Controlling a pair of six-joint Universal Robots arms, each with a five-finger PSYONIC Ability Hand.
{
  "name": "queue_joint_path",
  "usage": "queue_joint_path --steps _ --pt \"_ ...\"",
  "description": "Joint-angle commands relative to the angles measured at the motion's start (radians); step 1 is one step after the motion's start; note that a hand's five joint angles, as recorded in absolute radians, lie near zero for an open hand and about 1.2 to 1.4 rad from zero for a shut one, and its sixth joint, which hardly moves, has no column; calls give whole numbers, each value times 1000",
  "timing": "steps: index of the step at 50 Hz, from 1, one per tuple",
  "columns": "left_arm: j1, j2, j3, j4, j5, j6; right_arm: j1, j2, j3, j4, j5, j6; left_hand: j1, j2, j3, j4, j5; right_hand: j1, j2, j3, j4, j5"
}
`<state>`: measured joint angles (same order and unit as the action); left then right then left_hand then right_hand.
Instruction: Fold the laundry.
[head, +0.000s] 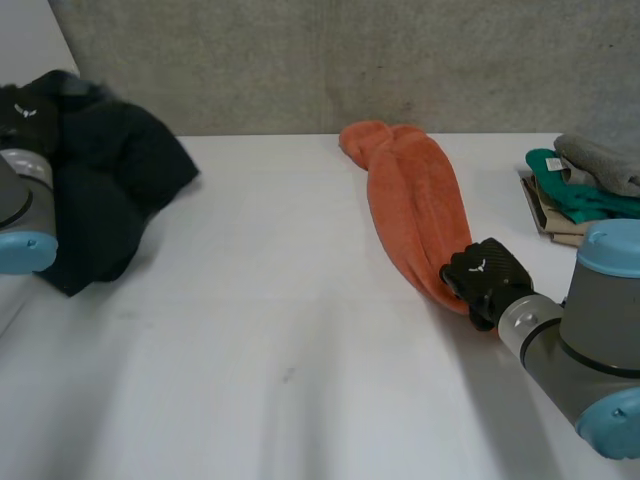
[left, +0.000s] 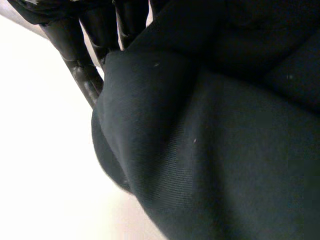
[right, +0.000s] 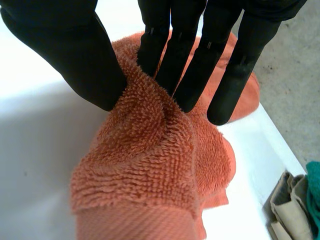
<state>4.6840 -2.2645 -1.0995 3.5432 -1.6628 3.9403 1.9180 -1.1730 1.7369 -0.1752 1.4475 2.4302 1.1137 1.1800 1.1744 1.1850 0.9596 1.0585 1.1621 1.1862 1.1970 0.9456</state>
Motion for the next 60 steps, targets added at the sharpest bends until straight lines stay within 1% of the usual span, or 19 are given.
queue_joint_path --steps 1,2,3,5,10,16,22,27,31,37,38,44,45,48,49,50,53,55,60 --pt "-14 -38 -63 -46 132 -65 10 -33 -2 0 1 0 -587 -653 -648 -658 -607 338 234 210 199 276" --pt "-25 -21 -98 -43 168 -73 9 -43 -5 2 -1 0 -880 -946 -940 -951 -900 338 234 210 199 276" --pt "-31 -12 -112 -40 182 -79 9 -49 -7 3 -3 0 -923 -990 -984 -995 -944 338 234 210 199 276" --pt "-47 17 -153 -23 214 -93 7 -75 -13 13 -3 1 -939 -1005 -1000 -1010 -960 338 234 210 199 276" --pt "-80 82 -221 14 225 -124 13 -138 -26 52 -10 3 -939 -1005 -1000 -1010 -960 338 234 210 199 276" --pt "-148 160 -298 28 233 -202 50 -273 -56 123 -79 3 -939 -1005 -1000 -1010 -960 338 234 210 199 276" --pt "-234 171 -315 28 245 -291 79 -414 -106 183 -165 7 -939 -1005 -1000 -1010 -960 338 234 210 199 276" --pt "-316 105 -267 37 242 -361 111 -542 -155 223 -274 33 -939 -1005 -1000 -1010 -960 338 234 210 199 276" --pt "-384 28 -208 31 229 -410 118 -611 -172 233 -335 71 -939 -1005 -1000 -1010 -960 338 234 210 199 276" --pt "-498 -75 -146 2 196 -484 115 -689 -171 226 -377 153 -939 -1005 -1000 -1010 -960 338 234 210 199 276" --pt "-533 -99 -142 -16 190 -515 110 -703 -171 217 -378 177 -939 -1005 -1000 -1010 -960 338 234 210 199 276" --pt "-639 -136 -155 -95 190 -618 56 -723 -163 181 -395 271 -939 -1005 -1000 -1010 -960 338 234 210 199 276" --pt "-648 -135 -157 -102 189 -631 52 -723 -158 177 -400 285 -913 -979 -973 -984 -933 338 234 210 199 276" --pt "-671 -113 -149 -112 184 -709 36 -723 -139 158 -426 339 -344 -411 -405 -416 -365 338 234 210 199 276" --pt "-671 -101 -149 -112 182 -736 33 -723 -135 151 -429 351 -113 -179 -174 -184 -133 338 234 210 199 276" --pt "-667 -71 -152 -116 178 -800 23 -720 -128 134 -434 371 279 212 218 207 258 338 234 210 199 276" --pt "-648 -11 -163 -132 160 -889 -14 -695 -120 102 -429 394 283 216 222 211 262 338 234 210 199 276" --pt "-613 66 -187 -159 133 -940 -63 -660 -115 71 -423 412 283 216 222 211 262 338 234 210 199 276" --pt "-509 287 -282 -179 60 -897 -184 -579 -119 39 -426 432 283 216 222 211 262 338 234 210 199 276"
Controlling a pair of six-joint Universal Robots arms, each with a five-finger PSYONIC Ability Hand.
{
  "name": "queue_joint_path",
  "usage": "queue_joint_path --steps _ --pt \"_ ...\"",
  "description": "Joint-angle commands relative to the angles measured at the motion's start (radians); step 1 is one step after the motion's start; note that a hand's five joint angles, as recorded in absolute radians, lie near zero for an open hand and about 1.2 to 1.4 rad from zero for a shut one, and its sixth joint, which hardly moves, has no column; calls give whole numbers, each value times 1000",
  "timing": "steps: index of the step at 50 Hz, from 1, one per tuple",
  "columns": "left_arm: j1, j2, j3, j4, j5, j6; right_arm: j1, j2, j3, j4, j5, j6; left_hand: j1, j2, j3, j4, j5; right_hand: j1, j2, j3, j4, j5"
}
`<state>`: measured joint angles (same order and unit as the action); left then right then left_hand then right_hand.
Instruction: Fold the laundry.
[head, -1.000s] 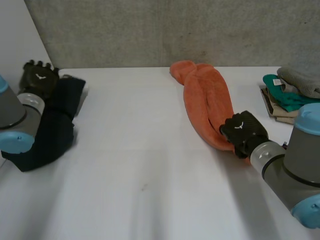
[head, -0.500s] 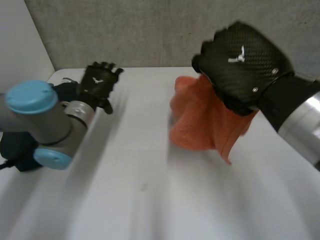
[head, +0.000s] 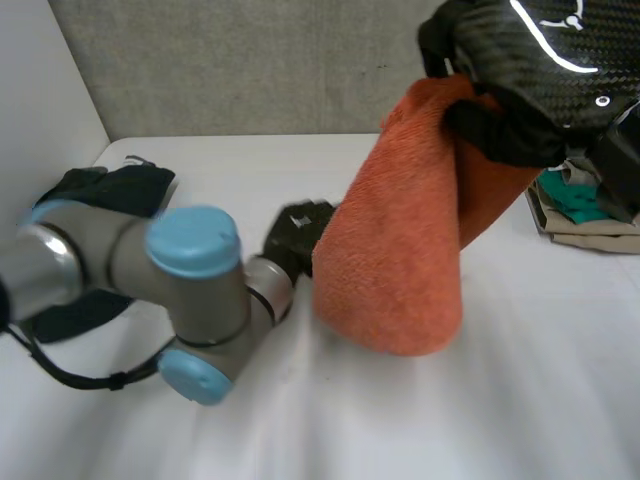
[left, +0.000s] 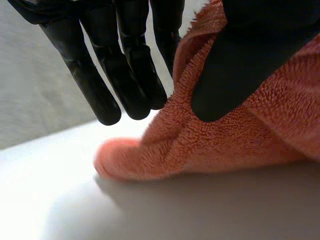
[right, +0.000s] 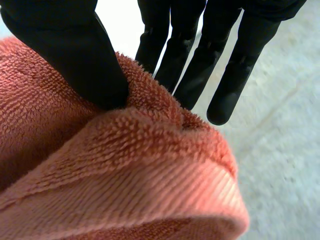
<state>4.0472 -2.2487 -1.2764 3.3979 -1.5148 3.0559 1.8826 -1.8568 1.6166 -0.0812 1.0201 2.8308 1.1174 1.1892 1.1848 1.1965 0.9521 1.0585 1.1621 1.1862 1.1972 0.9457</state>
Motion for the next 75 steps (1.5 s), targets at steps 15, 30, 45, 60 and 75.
queue_joint_path --steps 15,30,45,60,75 --pt "184 480 -455 122 10 546 -139 606 -122 61 164 -254 279 207 211 200 270 338 234 210 199 276" --pt "73 69 -277 100 -146 735 -11 978 -406 31 623 -177 -722 -793 -789 -801 -731 -884 -988 -1012 -1023 -946" --pt "335 647 -538 -93 12 514 -60 496 -75 148 408 -310 -913 -985 -980 -992 -922 -814 -917 -941 -952 -875" --pt "490 382 -411 -304 245 497 -59 531 43 322 305 -435 -704 -776 -772 -783 -714 -546 -650 -674 -685 -608" --pt "358 166 -176 -195 301 465 55 643 74 97 339 -283 -669 -741 -737 -748 -678 -646 -750 -774 -785 -708"
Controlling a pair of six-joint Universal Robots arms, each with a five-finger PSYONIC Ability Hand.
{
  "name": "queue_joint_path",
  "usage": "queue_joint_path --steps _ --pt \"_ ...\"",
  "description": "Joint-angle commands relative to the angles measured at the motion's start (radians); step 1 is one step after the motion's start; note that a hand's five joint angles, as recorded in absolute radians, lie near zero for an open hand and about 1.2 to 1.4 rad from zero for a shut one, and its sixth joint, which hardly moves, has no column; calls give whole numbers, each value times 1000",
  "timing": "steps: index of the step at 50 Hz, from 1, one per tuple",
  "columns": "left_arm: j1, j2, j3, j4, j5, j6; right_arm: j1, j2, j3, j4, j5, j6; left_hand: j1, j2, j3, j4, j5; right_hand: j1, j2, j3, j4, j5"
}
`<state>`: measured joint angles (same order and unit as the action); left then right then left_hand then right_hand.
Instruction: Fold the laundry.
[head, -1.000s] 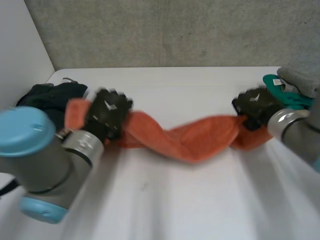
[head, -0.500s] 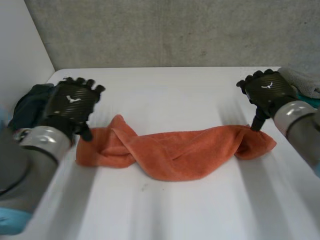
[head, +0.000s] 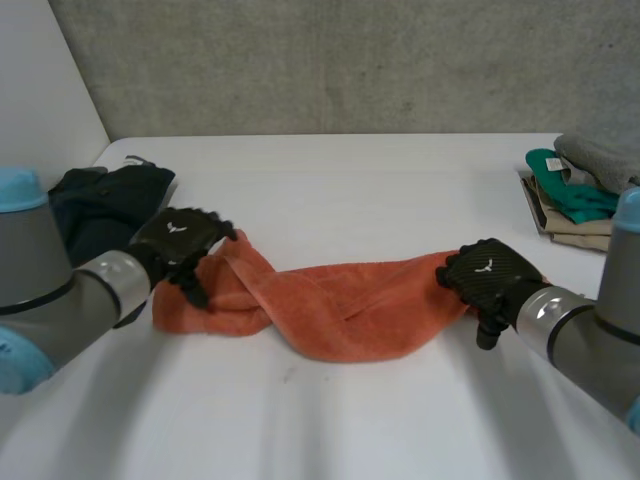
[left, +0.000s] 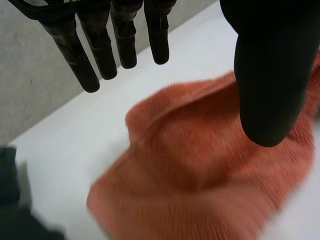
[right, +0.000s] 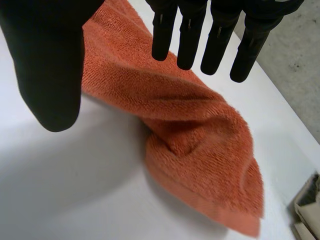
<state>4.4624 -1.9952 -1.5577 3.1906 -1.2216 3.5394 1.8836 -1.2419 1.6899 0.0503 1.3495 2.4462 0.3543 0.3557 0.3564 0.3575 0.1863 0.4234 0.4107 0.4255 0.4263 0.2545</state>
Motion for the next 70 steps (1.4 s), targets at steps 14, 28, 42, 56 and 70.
queue_joint_path --steps 14,28,42,56,70 --pt "-110 -339 363 -81 11 44 123 176 -85 -89 155 128 264 263 262 261 258 -40 -28 -43 -43 -46" --pt "-144 -309 542 35 -142 82 91 351 -335 -263 174 -12 1042 1041 1040 1039 1035 973 986 971 970 967" --pt "-143 32 487 542 -276 -28 19 204 -777 -434 126 241 1042 1041 1040 1039 1035 973 986 971 970 967" --pt "-144 29 -4 417 -225 -48 8 236 -555 -116 -35 234 1042 1041 1040 1039 1035 973 986 971 970 967" --pt "-157 -35 -140 263 -268 50 3 355 -409 13 49 111 409 408 407 406 403 973 986 971 970 967"
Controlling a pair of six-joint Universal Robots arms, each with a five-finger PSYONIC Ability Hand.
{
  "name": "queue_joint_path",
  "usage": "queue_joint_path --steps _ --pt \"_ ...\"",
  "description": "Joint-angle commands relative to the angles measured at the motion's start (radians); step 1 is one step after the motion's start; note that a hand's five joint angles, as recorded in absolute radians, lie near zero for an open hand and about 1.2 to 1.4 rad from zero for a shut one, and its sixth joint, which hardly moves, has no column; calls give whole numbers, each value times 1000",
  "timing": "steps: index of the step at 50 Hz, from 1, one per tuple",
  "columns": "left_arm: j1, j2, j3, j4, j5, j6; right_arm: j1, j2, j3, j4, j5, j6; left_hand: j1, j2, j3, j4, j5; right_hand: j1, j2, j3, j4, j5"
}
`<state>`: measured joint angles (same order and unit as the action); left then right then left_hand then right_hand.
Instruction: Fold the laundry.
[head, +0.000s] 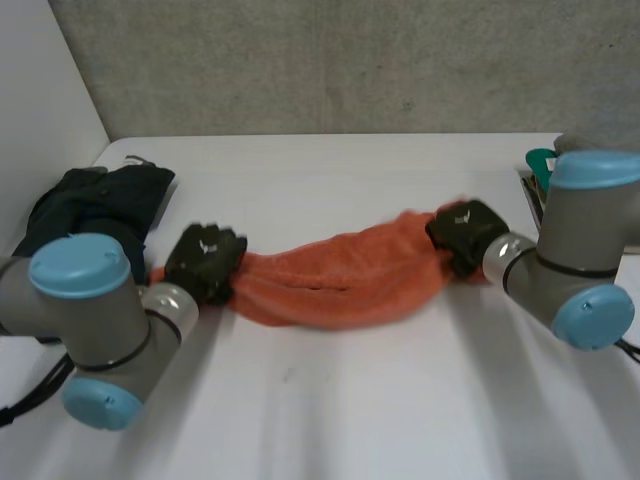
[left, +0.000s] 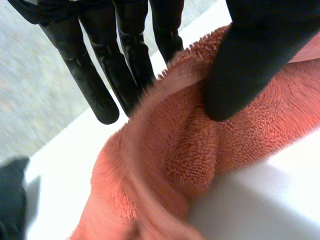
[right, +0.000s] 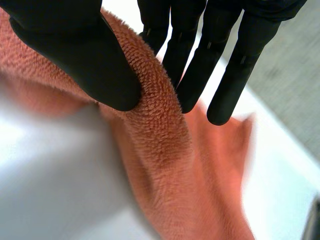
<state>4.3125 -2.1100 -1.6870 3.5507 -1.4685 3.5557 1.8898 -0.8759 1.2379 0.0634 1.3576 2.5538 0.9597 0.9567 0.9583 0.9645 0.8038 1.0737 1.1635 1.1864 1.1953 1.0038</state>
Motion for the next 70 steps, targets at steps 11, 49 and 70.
queue_joint_path --steps 11,49,70 --pt "56 185 -19 -217 -6 -67 -12 -126 114 -54 37 36 -344 -341 -343 -349 -363 323 233 210 201 218" --pt "200 318 -30 -240 160 -100 -37 -219 132 -1 57 5 437 440 438 432 418 323 233 210 201 218" --pt "127 191 213 -598 74 -138 11 -157 -135 297 64 -69 405 408 406 400 386 323 233 210 201 218"
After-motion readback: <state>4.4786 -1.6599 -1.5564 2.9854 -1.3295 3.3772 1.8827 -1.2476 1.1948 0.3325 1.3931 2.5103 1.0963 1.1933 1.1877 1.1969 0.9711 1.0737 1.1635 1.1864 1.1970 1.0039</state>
